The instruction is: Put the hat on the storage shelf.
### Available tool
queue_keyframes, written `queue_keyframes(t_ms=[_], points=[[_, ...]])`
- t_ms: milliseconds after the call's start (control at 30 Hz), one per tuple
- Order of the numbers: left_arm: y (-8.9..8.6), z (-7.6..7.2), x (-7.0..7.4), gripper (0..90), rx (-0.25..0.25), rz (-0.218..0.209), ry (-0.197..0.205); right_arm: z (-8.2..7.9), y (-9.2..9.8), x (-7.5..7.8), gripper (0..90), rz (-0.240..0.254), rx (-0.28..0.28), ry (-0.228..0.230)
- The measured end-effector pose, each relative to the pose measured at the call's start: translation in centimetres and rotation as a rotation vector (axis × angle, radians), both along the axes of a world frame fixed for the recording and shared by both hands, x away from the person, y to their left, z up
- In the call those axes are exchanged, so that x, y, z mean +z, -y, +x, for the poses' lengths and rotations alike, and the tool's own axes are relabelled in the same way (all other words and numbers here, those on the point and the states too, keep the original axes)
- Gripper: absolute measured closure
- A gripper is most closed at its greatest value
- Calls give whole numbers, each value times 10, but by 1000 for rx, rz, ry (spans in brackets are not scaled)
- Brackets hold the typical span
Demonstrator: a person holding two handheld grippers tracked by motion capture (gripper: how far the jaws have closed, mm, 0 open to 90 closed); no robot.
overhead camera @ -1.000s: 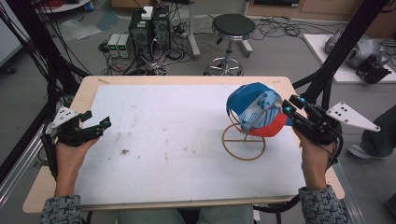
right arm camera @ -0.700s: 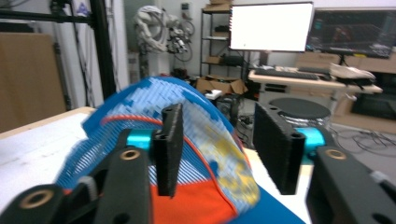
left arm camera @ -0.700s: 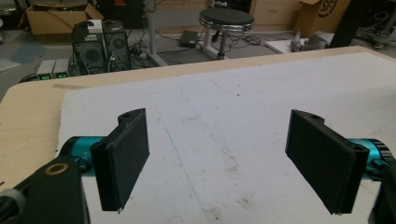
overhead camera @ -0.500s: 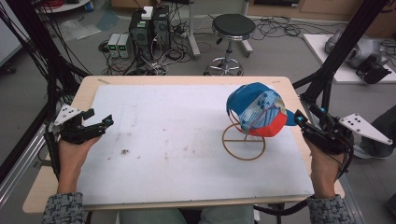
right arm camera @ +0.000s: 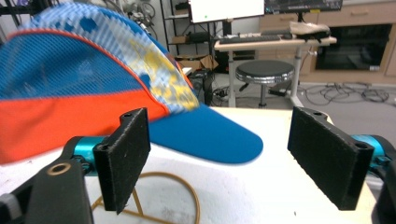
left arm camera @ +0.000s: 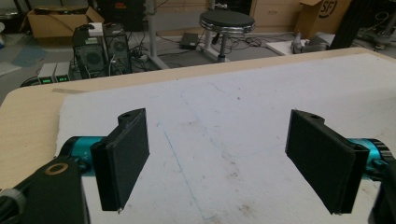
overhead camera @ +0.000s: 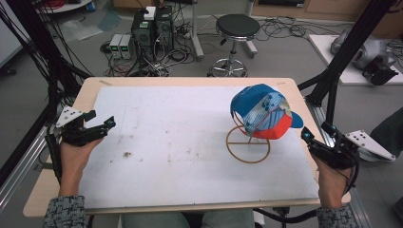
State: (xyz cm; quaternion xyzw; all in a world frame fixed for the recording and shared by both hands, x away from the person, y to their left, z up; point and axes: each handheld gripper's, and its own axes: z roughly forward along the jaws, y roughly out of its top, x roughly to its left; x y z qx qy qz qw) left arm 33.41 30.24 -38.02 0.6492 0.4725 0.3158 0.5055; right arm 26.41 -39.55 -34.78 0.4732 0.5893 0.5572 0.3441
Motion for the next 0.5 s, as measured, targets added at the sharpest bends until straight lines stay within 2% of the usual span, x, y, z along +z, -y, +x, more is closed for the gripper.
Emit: queue_keyframes(t_ms=[200, 500], points=[[2, -2, 1, 217, -6, 5, 6, -2, -1, -11, 181, -10, 2, -23], [4, -3, 0, 217, -3, 6, 3, 0, -1, -17, 181, -15, 9, -37]])
